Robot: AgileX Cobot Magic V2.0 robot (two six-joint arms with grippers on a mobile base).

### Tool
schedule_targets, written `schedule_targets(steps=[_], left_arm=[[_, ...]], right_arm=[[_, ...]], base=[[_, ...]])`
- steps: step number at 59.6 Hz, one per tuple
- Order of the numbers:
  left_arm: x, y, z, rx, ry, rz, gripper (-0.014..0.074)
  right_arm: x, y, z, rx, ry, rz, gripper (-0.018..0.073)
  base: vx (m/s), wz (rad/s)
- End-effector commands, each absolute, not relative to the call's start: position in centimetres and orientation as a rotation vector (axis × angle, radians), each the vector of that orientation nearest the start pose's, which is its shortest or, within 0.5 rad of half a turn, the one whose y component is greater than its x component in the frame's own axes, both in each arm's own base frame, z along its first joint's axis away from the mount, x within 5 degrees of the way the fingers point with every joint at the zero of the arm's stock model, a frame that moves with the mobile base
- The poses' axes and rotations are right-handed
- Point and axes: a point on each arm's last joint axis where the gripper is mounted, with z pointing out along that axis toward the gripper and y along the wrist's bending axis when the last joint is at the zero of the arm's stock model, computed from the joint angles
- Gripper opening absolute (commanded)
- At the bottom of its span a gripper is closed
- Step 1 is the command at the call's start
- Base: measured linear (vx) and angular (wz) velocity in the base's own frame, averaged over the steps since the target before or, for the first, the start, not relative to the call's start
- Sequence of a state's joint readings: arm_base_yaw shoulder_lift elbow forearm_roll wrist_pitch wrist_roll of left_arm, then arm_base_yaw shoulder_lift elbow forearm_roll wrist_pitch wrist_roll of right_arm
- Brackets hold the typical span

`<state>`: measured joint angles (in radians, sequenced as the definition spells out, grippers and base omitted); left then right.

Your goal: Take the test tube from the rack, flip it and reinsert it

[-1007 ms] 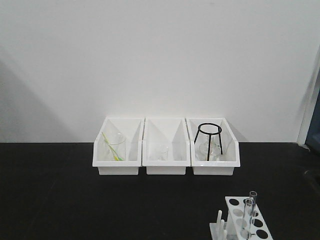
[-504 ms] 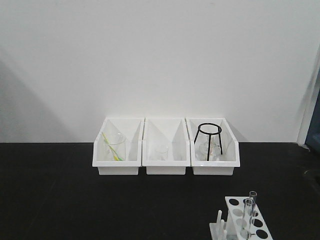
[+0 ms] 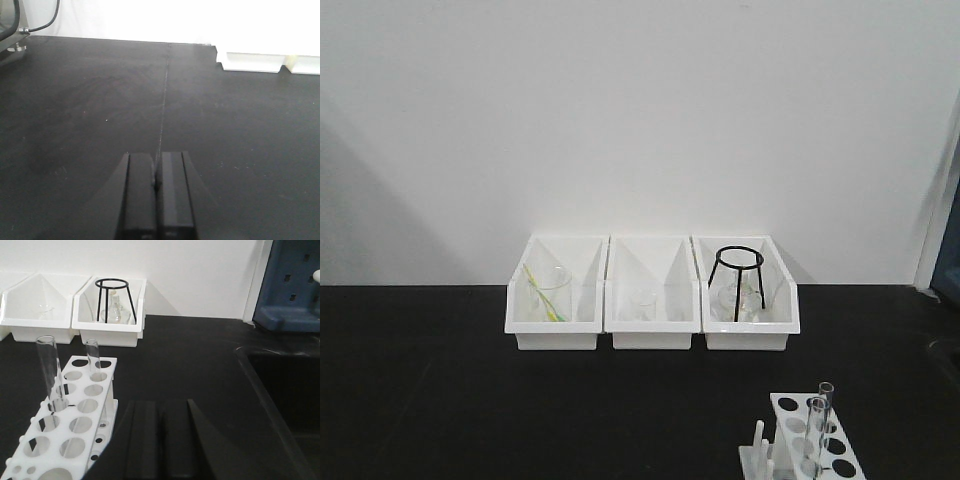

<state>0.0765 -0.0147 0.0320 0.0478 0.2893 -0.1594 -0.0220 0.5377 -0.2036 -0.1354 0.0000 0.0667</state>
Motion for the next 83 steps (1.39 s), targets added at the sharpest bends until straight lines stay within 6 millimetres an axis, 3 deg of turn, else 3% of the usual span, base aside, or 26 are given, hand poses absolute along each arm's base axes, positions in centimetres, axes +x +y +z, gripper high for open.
schedule_targets(steps=[1,11,21,30,42,58,73,83], left_arm=[[5.5,0.5,18.5,-0.164,1.684,-0.028,-0.0006],[5.5,0.5,18.5,-0.164,1.684,-0.028,-0.0006],[5.5,0.5,18.5,-0.164,1.684,-0.028,-0.0006],[5.5,0.5,18.5,-0.164,1.684,-0.028,-0.0006],[5.5,0.5,18.5,-0.164,1.684,-0.028,-0.0006],[5.5,0.5,18.5,-0.164,1.684,-0.028,-0.0006],[5.5,0.5,18.5,-0.164,1.684,-0.028,-0.0006],[5.5,0.5,18.5,-0.164,1.684,-0.028,-0.0006]], right_arm=[[12.2,-0.2,25.6,-0.056,1.711,-0.065,0.0253],[12.6,-0.2,25.2,-0.057,1.738,-0.061,0.0405],[13.3,-0.1,25.2,-0.061,1.711,-0.048,0.0478],[14.7,0.9,25.2,-0.167,1.648,-0.019,0.0482],[17.2,3.6,23.4,-0.326,1.652,0.127,0.0482],[20.9,4.9,20.7,-0.303,1.636,0.263,0.0482],[25.5,5.9,19.8,-0.329,1.625,0.289,0.0482],[27.2,6.4,19.5,-0.367,1.624,0.298,0.048]], base=[[0.0,0.0],[0.0,0.0],[0.0,0.0],[0.0,0.0],[0.0,0.0],[0.0,0.0],[0.0,0.0],[0.0,0.0]])
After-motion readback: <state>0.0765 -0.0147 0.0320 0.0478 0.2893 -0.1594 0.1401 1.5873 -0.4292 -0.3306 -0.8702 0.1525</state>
